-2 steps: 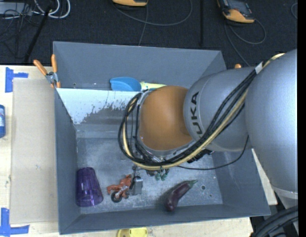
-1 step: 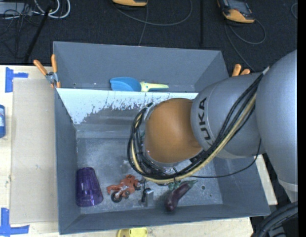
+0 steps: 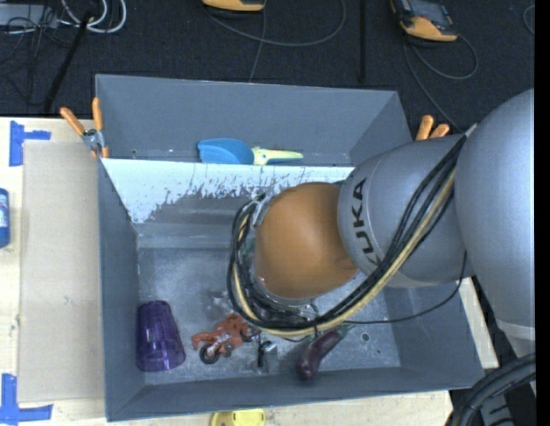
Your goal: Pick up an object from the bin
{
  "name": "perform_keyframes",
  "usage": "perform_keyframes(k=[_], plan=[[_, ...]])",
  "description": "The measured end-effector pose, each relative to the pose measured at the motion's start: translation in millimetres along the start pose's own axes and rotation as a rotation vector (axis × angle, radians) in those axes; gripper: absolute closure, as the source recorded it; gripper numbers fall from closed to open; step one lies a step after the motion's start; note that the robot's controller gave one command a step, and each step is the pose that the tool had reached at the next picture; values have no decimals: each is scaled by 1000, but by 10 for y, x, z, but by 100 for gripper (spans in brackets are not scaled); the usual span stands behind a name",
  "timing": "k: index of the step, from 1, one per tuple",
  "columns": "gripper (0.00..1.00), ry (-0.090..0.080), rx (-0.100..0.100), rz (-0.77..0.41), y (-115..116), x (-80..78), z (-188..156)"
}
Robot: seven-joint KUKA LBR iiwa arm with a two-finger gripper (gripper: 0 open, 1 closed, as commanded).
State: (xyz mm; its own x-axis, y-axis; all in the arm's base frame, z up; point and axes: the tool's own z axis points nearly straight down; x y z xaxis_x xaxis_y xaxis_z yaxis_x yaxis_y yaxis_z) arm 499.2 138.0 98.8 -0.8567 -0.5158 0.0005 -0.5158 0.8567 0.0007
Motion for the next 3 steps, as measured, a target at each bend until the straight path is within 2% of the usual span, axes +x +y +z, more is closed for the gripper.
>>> perform_keyframes(k=[1, 2, 3], plan=[[100, 2, -1, 204, 6, -78, 285], [100, 2, 0, 205, 5, -78, 286], [100, -9, 2, 228, 80, 68, -1754]])
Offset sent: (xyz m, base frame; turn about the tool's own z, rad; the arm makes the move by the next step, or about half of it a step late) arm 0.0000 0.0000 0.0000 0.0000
